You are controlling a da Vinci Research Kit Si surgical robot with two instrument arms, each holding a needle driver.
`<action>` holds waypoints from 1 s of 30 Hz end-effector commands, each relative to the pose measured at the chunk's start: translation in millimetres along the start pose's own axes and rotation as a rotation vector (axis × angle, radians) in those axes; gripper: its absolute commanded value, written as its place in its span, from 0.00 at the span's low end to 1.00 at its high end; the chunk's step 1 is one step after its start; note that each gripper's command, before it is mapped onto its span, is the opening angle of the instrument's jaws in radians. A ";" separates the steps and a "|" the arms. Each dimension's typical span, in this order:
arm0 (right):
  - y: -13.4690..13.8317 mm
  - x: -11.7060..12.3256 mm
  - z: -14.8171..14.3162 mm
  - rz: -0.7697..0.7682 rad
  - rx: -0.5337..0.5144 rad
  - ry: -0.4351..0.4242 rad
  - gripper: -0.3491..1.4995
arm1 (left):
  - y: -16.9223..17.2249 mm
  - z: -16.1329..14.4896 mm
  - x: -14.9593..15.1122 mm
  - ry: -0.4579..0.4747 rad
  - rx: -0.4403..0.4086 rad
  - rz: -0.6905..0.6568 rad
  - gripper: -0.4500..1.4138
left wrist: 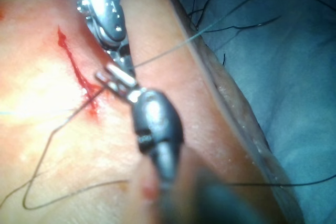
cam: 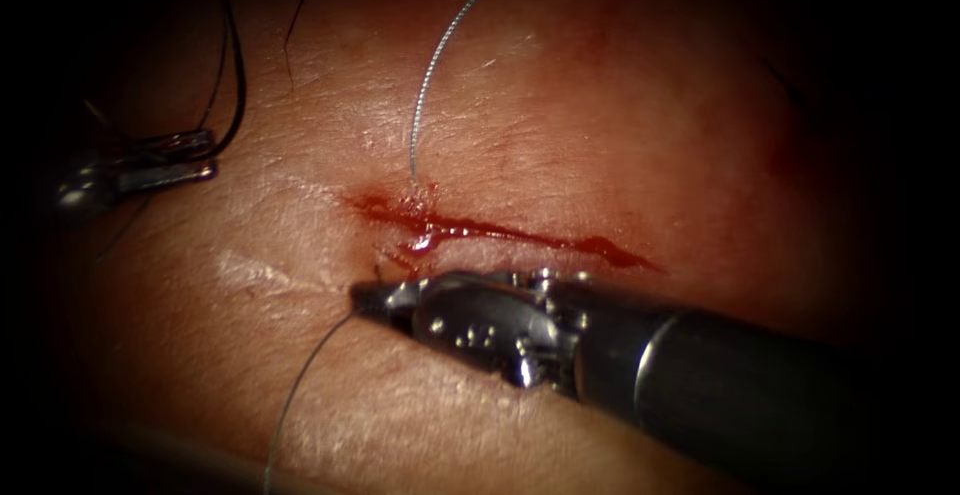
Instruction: Wound Closure
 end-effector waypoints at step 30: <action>-20.3 14.1 -18.2 0.150 0.120 0.086 0.66 | 0.8 0.3 -0.8 -0.003 0.000 -0.003 0.00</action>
